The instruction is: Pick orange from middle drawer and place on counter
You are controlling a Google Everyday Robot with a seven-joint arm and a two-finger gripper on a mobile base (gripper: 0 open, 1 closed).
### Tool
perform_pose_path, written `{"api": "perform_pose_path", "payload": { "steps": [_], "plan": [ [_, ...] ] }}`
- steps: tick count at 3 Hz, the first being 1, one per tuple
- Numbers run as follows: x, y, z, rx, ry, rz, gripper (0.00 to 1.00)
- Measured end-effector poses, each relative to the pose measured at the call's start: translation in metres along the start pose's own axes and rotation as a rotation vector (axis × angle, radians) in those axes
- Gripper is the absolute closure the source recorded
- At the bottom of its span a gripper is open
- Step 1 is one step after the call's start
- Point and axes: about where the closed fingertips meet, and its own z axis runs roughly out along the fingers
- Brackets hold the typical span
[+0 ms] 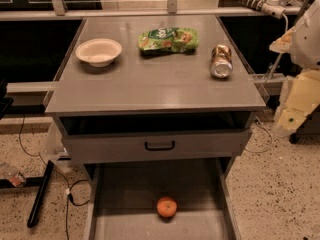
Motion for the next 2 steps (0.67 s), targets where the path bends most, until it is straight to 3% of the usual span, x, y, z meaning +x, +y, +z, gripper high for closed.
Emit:
{"api": "perform_pose_path", "payload": {
  "steps": [1,2],
  "plan": [
    [0.000,0.000,0.000,0.000,0.000,0.000,0.00],
    [0.000,0.014,0.019,-0.023,-0.015,-0.023,0.00]
  ]
}}
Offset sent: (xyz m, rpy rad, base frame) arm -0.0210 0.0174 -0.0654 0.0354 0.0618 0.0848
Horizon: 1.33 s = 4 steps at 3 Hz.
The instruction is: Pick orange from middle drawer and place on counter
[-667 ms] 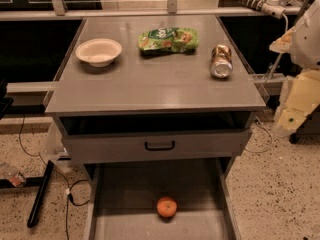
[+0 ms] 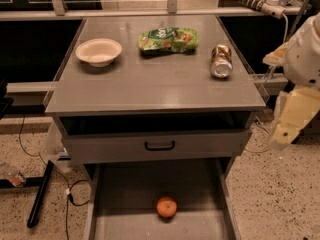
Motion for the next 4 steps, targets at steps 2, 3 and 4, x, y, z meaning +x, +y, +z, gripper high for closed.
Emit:
{"api": "perform_pose_path", "payload": {
  "steps": [2,3,4],
  "plan": [
    [-0.007,0.062,0.084,-0.064,-0.137,-0.092,0.00],
    [-0.001,0.091,0.141,-0.078,-0.271,-0.095,0.00],
    [0.006,0.100,0.196,-0.074,-0.361,-0.045,0.00]
  ]
}}
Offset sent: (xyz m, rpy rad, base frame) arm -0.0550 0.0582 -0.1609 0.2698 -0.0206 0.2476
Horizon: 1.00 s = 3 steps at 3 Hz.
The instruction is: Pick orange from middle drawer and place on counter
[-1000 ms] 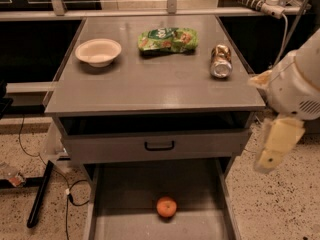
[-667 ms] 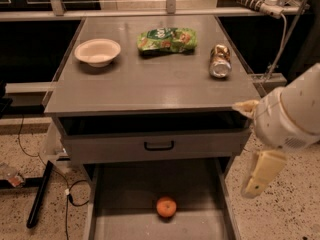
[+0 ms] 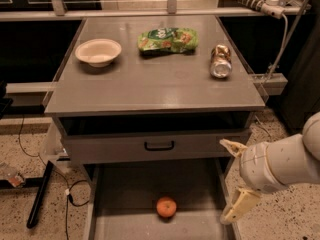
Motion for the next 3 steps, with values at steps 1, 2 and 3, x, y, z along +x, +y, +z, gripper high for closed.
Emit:
{"api": "perform_pose_path", "payload": {
  "steps": [1,2,3],
  "plan": [
    [0.027,-0.007,0.039,0.012,-0.020,0.089,0.00],
    [0.027,-0.007,0.039,0.012,-0.020,0.089,0.00],
    [0.032,-0.007,0.064,-0.003,-0.062,0.116,0.00]
  ]
}}
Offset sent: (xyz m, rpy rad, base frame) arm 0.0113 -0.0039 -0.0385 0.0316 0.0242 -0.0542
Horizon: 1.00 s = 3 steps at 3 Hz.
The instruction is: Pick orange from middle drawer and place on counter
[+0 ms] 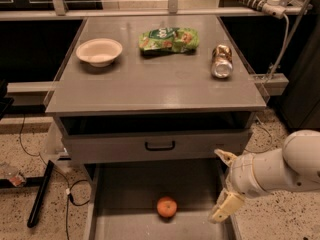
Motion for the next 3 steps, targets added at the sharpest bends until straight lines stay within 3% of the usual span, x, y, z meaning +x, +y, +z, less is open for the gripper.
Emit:
{"api": "perform_pose_path", "payload": {
  "steps": [2,3],
  "plan": [
    [0.029,0.009,0.086,0.002,-0.096,0.044,0.00],
    [0.039,0.011,0.123,0.019,-0.169,0.015,0.00]
  ]
}}
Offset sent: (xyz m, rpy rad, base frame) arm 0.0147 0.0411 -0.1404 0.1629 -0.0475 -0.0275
